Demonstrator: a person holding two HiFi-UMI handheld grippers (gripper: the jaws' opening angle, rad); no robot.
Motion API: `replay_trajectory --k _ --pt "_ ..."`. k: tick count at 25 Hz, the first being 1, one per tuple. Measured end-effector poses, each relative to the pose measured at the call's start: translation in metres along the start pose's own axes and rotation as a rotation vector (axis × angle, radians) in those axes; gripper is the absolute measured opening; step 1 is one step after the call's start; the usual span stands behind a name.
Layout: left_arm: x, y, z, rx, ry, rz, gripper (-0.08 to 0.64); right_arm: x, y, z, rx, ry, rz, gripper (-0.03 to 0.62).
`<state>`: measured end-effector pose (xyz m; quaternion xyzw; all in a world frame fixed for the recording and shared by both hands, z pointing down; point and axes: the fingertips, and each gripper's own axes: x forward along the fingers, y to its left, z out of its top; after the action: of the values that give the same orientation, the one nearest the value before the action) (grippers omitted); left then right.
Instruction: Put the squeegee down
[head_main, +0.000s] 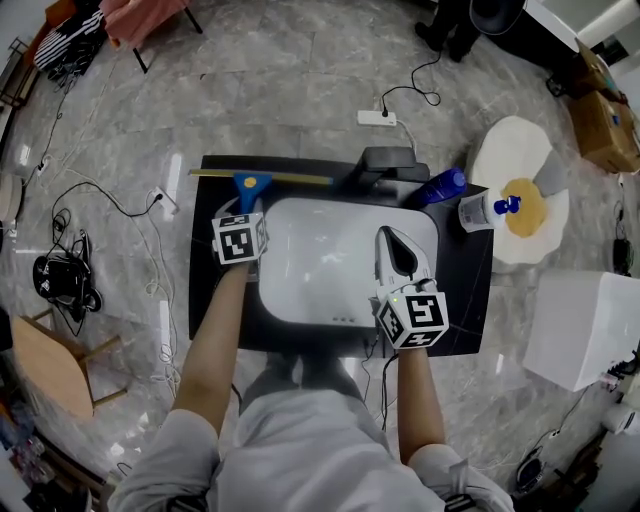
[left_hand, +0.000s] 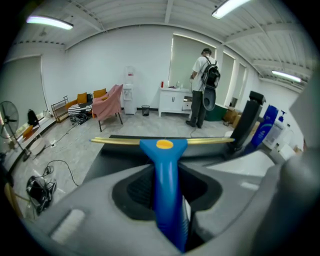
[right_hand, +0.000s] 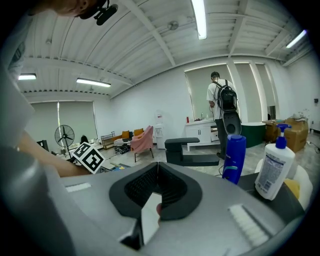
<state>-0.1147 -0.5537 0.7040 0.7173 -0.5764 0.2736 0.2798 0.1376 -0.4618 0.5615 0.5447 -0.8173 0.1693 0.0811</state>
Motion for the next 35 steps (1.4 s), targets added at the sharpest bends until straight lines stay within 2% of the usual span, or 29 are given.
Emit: replay_trajectory --k 12,23,29,35 --pt "0.017 0.004 -0.019 0.012 0.078 0.003 0.129 0.01 0.0 -0.007 0.005 0.015 0.007 0.003" --pt "0.021 0.001 -0.019 0.016 0.071 0.002 0.134 0.009 -0.003 -0.007 0.011 0.01 -0.005 0.003" --pt "0.014 -0.004 -0.015 0.033 0.063 -0.031 0.206 0.007 0.003 -0.002 0.011 -0.005 -0.002 0.003" --pt "-0.006 -0.003 -0.011 0.059 0.033 -0.039 0.218 -0.002 0.014 0.003 0.005 -0.02 0.002 0.003"
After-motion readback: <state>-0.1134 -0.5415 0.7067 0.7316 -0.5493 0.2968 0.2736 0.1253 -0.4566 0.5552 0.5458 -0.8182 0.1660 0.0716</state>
